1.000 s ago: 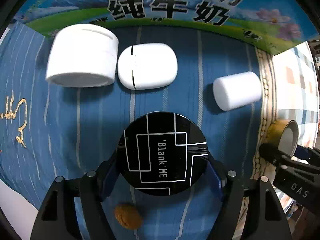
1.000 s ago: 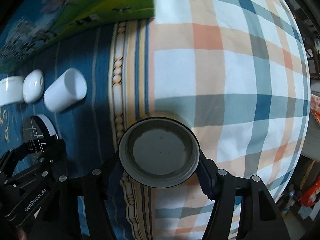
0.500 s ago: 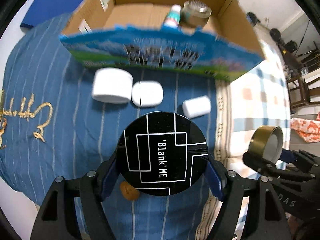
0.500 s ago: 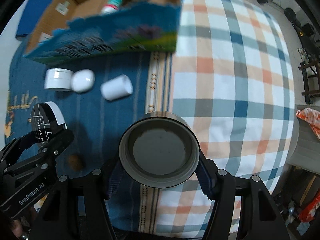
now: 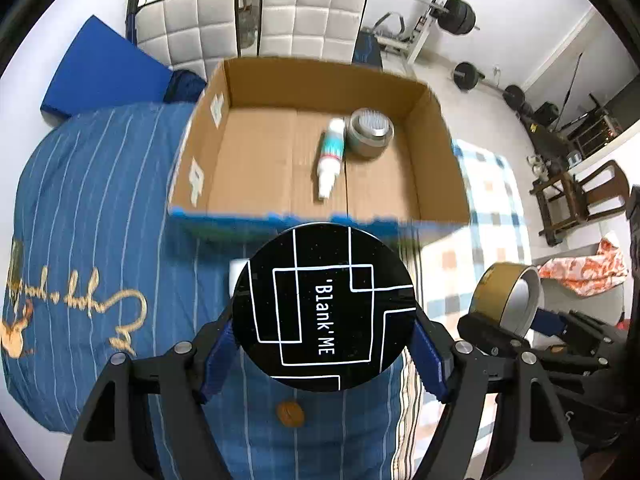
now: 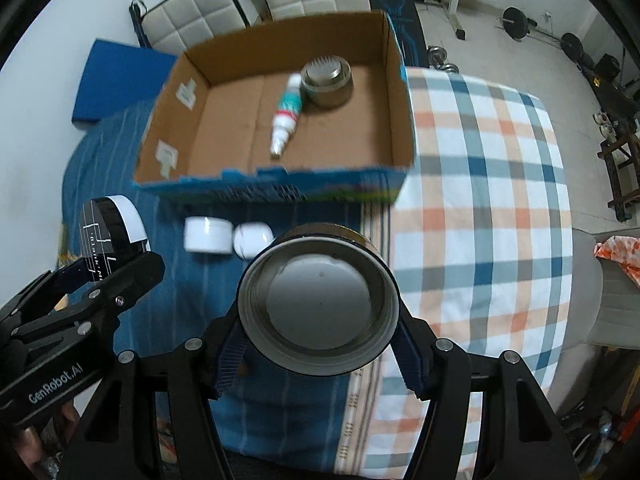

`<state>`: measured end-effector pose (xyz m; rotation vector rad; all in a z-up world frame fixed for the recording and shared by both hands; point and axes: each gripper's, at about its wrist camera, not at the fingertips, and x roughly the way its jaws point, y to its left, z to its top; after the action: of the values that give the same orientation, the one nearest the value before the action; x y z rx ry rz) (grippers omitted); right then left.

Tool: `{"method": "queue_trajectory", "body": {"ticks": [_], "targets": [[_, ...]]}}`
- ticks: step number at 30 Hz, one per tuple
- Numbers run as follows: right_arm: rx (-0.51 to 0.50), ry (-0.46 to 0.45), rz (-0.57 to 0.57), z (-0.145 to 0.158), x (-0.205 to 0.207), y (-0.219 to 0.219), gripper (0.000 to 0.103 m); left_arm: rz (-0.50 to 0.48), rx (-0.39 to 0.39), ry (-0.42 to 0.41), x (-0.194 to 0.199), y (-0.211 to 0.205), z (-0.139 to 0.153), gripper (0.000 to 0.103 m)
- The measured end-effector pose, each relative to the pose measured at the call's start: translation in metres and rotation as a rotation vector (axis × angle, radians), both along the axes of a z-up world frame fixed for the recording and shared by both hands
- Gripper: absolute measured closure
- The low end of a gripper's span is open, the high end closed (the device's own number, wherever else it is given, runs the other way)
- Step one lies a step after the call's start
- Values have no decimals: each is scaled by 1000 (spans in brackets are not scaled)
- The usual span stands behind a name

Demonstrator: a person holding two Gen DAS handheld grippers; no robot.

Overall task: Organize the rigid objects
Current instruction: 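Place the tin and tape roll into the box and open both tools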

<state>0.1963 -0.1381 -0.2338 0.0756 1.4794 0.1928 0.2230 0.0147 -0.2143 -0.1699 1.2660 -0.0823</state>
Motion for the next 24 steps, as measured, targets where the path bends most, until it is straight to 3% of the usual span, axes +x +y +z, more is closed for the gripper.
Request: {"method": "queue_trajectory", "body": {"ticks": [6, 14, 20, 24], "targets": [[17, -36, -25, 14, 33, 16, 36, -21, 8, -40, 37, 14, 14, 29], [14, -57, -46, 6, 91, 32, 36, -44, 24, -52, 97, 23, 10, 29], [-12, -2, -93, -40, 152, 30, 36, -31, -5, 30, 166, 28, -30, 29], [-42, 77, -117, -89, 191, 28, 36, -22, -29, 123, 210, 30, -76, 29]]}}
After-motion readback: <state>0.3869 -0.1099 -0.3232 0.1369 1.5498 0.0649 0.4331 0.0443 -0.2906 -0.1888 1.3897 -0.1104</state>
